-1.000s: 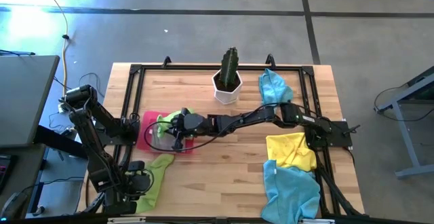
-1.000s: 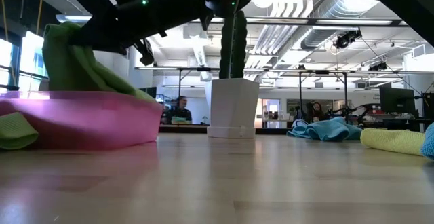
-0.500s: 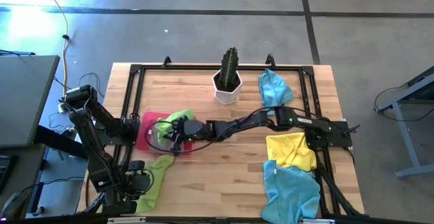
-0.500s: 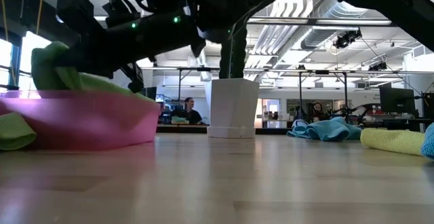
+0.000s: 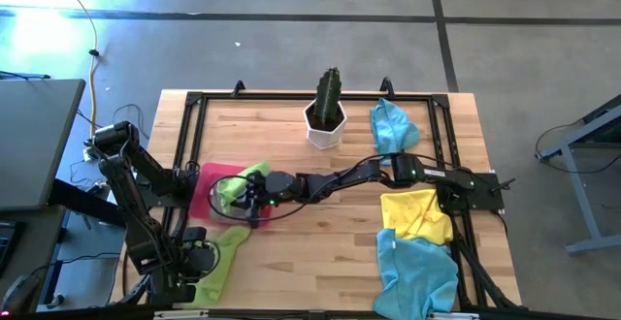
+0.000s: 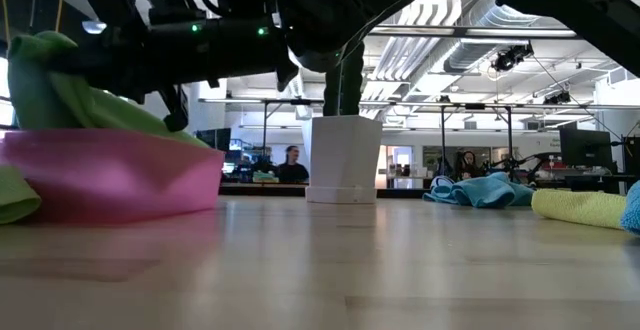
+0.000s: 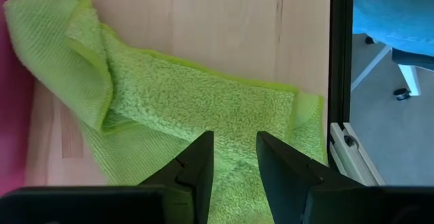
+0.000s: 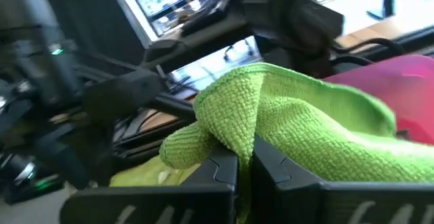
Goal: Fold microfiber towels
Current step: Put the folded green microfiber cloth into the transparent pink bin
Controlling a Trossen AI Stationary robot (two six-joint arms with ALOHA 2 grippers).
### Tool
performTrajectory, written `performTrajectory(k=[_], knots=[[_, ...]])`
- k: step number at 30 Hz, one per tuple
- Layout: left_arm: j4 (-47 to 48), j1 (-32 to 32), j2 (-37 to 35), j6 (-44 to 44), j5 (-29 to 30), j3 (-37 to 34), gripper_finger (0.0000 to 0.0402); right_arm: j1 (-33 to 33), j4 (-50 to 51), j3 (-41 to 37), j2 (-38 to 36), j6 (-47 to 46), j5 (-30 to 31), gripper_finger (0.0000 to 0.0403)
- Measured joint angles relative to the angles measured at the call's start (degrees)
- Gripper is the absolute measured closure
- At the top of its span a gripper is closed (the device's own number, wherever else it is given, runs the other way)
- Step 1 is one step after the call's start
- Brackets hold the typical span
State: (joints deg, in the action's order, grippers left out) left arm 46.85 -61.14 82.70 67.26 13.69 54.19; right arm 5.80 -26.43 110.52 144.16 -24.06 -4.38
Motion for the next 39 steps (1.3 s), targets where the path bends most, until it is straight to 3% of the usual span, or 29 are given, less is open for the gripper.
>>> performTrajectory(k=[4,10,18,30,36,39], knots=[[0.09,0.0,0.0,0.02,0.0,0.0,0.0298,0.0,0.0,0.0,0.0,0.84,-0.17,0.0402],[0.1,0.0,0.0,-0.01,0.7,0.0,0.0298,-0.02,4.41,0.0,-0.02,3.59,4.27,0.0402],[0.23,0.85,0.0,0.0,3.24,0.0,0.0298,-0.03,8.01,0.0,-0.02,3.58,2.67,0.0396],[0.59,6.32,0.0,-2.99,3.84,0.0,0.0298,-0.12,6.69,0.0,-1.45,11.0,-4.78,0.0282],[0.76,7.66,0.0,-3.0,3.62,0.0,0.0298,-0.66,20.62,0.09,-5.94,15.03,-5.54,0.0269],[0.95,8.02,0.0,-3.0,3.59,0.0,0.0298,-0.72,28.76,0.09,-6.93,18.49,-2.74,0.0271]])
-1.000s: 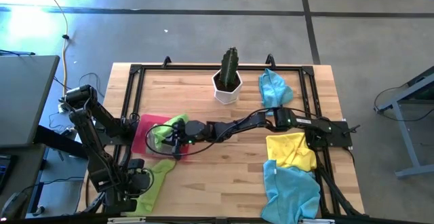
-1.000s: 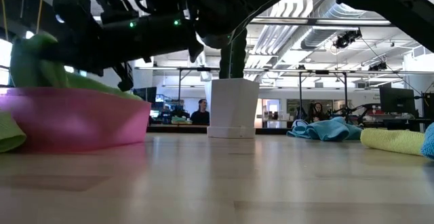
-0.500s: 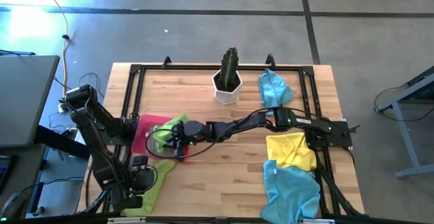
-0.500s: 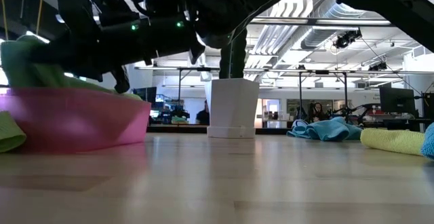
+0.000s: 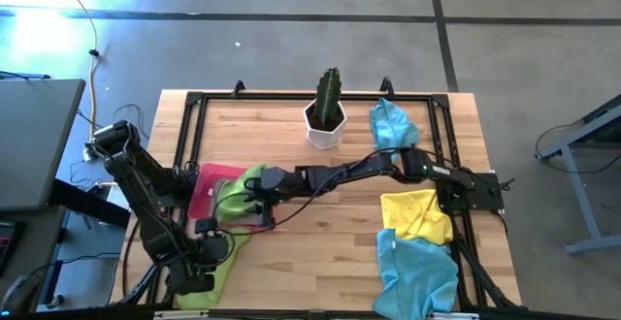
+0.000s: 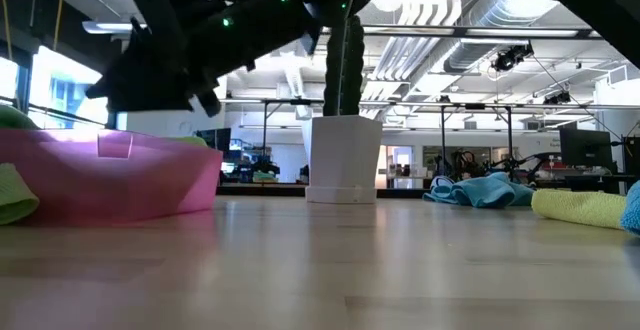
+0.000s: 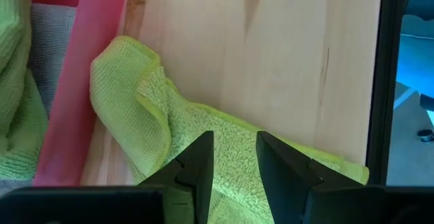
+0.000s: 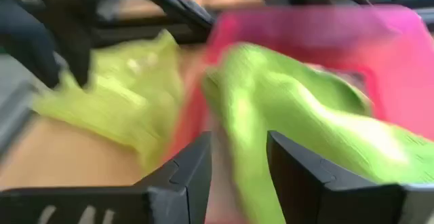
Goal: Fold microfiber towels
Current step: Put the folded green microfiber cloth into the transparent pink bin
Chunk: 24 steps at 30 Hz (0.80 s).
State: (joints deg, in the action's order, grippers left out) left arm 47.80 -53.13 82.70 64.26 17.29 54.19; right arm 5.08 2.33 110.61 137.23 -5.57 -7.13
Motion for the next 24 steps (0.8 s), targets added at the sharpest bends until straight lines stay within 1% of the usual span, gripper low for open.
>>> performTrajectory(k=[3,6,11,15,19,24], knots=[[0.03,0.42,0.0,0.01,-0.03,0.0,0.0298,-0.02,4.9,0.0,0.0,1.89,2.45,0.0274],[0.02,0.79,0.02,0.01,-0.16,0.0,0.0298,-0.02,10.27,0.0,0.0,2.19,3.63,0.0274],[0.01,1.44,0.01,0.01,-0.66,0.0,0.0298,-0.02,19.32,0.0,-1.17,2.19,3.95,0.0274],[0.58,2.59,0.02,0.03,-0.35,0.0,0.0298,-0.02,29.49,-0.03,-3.07,3.06,4.14,0.0274],[1.08,5.13,0.02,-2.03,3.26,0.0,0.0298,-0.03,39.3,-0.04,-5.99,3.68,8.3,0.0274],[1.08,10.16,0.02,-8.42,13.49,0.0,0.0298,1.04,48.92,-0.09,-9.61,4.14,15.32,0.0274]])
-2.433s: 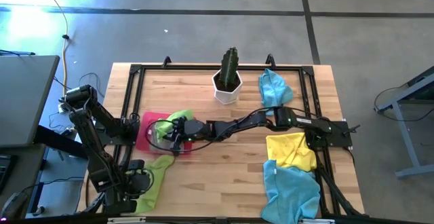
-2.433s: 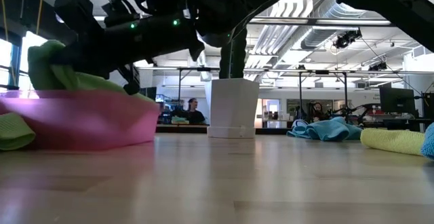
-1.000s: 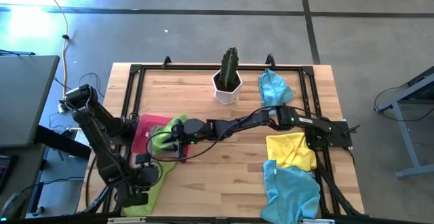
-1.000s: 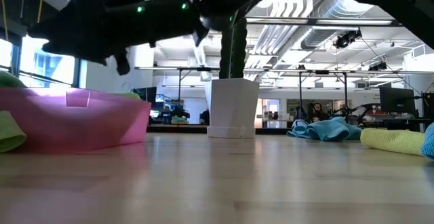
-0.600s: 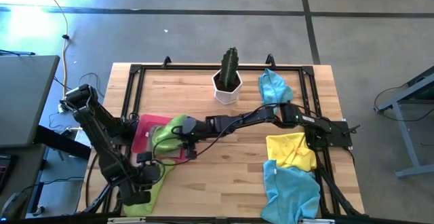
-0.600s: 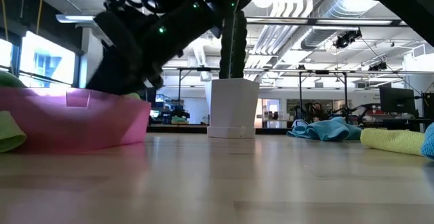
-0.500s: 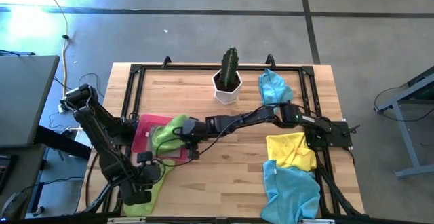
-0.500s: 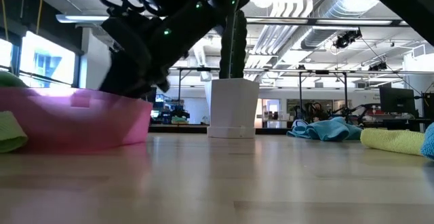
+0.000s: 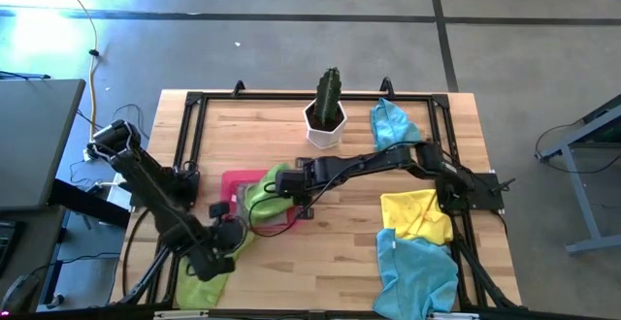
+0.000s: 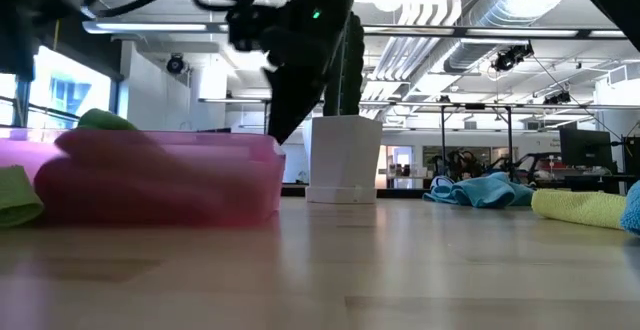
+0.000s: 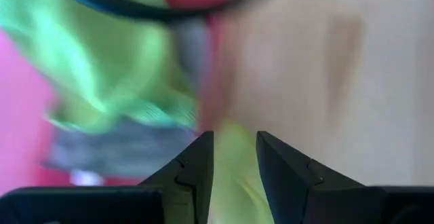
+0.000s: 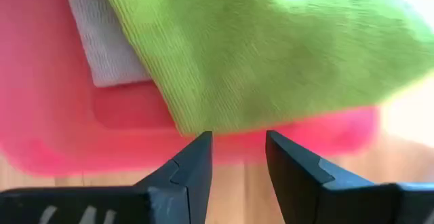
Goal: Fold microfiber towels
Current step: Put the folded green microfiber cloth into the transparent pink bin
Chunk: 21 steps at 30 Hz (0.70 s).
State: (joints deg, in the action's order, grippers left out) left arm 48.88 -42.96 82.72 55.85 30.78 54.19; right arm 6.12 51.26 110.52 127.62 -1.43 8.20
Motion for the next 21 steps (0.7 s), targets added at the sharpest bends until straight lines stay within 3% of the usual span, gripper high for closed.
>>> performTrajectory(k=[4,10,15,21], knots=[[1.2,4.51,-0.02,-7.56,5.0,0.0,0.0298,1.5,7.03,0.0,-3.64,0.0,4.91,0.0274],[0.77,10.01,0.23,-19.02,4.0,0.0,0.0298,2.63,10.6,-1.26,-6.33,-0.09,6.47,0.0274],[0.36,13.52,0.42,-20.65,-0.69,-0.04,0.0285,2.68,6.41,-6.24,-6.43,-0.42,6.67,0.0274],[-3.24,15.97,0.42,-22.34,-6.9,-0.04,0.0239,2.88,-0.71,-9.81,-6.43,-1.08,6.59,0.0274]])
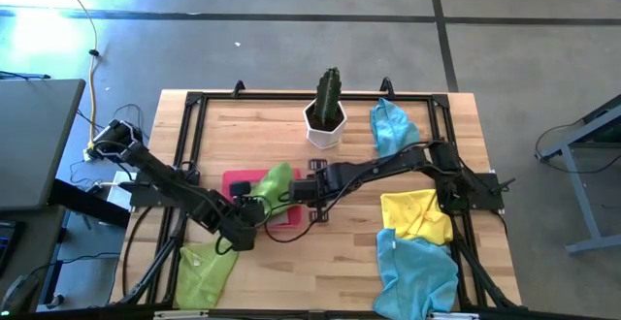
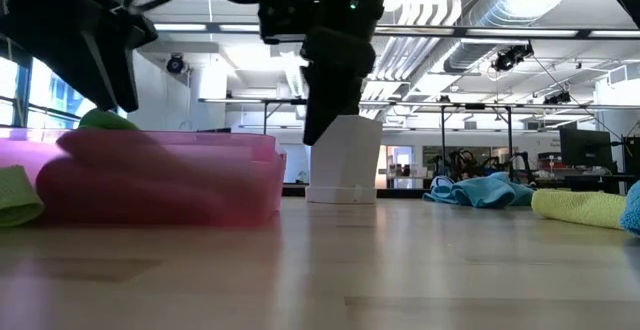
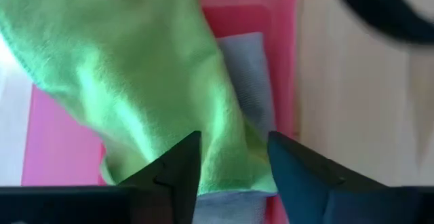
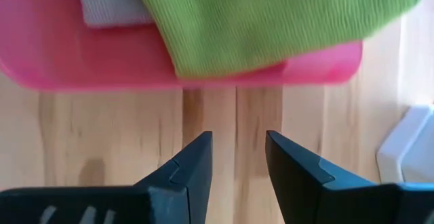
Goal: Fold microfiber towels
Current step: Put the folded green microfiber cloth into the transparent pink bin
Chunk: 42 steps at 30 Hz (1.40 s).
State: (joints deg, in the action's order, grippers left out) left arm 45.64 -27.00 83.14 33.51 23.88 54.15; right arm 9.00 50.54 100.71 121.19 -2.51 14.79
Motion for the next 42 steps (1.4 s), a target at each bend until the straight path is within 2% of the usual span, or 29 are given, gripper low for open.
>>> performTrajectory(k=[7,14,19,25,27,32,37,42], knots=[[-2.1,0.91,3.57,-5.11,0.21,0.02,0.0192,0.59,-2.01,-0.07,0.0,1.06,-0.2,0.0274],[1.39,0.85,10.09,-4.86,2.02,0.05,0.0192,1.14,-2.71,-0.09,0.0,1.11,-0.2,0.0274],[3.15,0.85,10.94,-3.92,2.53,0.04,0.0236,1.26,-4.08,-0.08,0.0,1.06,-0.21,0.0274],[5.15,0.85,10.4,-4.9,2.54,0.82,0.0361,1.4,-6.05,-0.08,0.0,1.06,-1.37,0.0274],[6.57,0.85,10.03,-5.48,2.57,1.42,0.039,1.5,-7.11,-0.07,0.0,1.04,-2.32,0.0274],[12.2,0.73,9.46,-6.04,6.26,4.16,0.0378,2.12,-7.99,-0.07,0.0,1.06,-4.06,0.0274],[18.55,1.19,9.05,-9.93,10.97,7.79,0.0395,3.09,-7.99,-0.07,0.0,1.03,-4.07,0.0274],[21.27,3.17,8.62,-14.61,12.95,10.6,0.0394,4.02,-8.77,-0.09,0.0,-0.24,-3.71,0.0274]])
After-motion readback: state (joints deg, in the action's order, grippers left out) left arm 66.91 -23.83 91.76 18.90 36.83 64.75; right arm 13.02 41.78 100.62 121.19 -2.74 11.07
